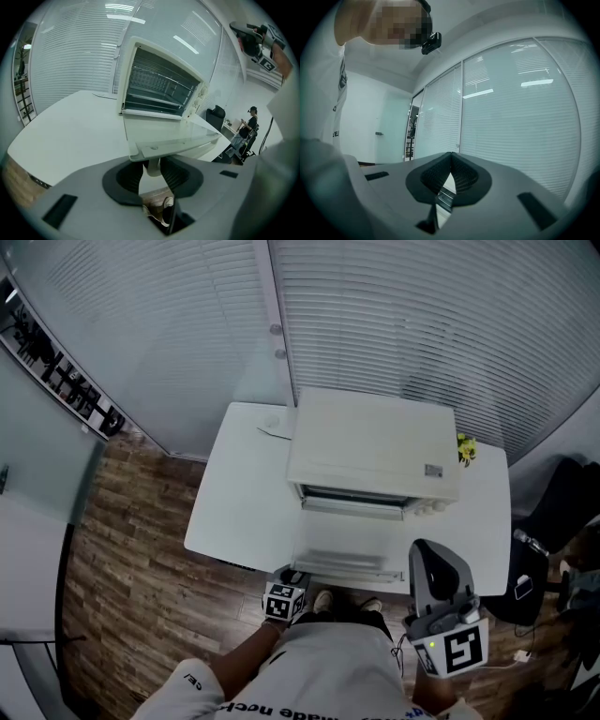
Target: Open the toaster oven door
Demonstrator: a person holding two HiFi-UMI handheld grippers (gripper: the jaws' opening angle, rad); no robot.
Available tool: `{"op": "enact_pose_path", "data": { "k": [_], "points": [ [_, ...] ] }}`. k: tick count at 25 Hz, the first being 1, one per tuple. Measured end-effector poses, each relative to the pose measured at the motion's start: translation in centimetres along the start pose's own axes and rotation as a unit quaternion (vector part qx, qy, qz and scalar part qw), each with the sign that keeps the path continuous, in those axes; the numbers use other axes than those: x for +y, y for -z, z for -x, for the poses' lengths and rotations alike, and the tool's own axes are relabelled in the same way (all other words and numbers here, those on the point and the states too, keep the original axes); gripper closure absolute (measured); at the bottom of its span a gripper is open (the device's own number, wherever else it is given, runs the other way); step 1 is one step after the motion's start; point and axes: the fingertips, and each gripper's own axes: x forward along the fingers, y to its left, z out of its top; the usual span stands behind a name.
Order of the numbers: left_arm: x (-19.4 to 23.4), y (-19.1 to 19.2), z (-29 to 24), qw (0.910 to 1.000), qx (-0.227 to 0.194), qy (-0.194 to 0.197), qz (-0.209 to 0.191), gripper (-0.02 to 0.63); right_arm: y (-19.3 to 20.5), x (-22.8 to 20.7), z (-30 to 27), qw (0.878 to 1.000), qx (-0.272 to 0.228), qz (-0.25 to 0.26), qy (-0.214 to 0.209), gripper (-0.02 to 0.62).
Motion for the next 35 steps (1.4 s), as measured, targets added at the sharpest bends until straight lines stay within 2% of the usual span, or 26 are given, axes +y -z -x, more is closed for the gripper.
{"op": "enact_pose_path", "data": {
  "k": [18, 27, 35],
  "points": [
    [0.9, 2.4, -1.4, 0.9962, -0.080, -0.020, -0.029, 0.476, 0.0, -0.1, 0.4, 1.000, -0.008, -0.002, -0.013, 0.588],
    [0.7, 2.2, -0.5, 0.9936, -0.094, -0.028, -0.055, 0.476, 0.1, -0.4, 0.7, 1.000, -0.008, -0.001, -0.018, 0.588],
    [1.1, 3.9, 0.2, 0.9948, -0.072, -0.035, -0.064, 0.476, 0.4, -0.6, 0.8, 1.000, -0.005, -0.003, -0.019, 0.588]
  ]
}}
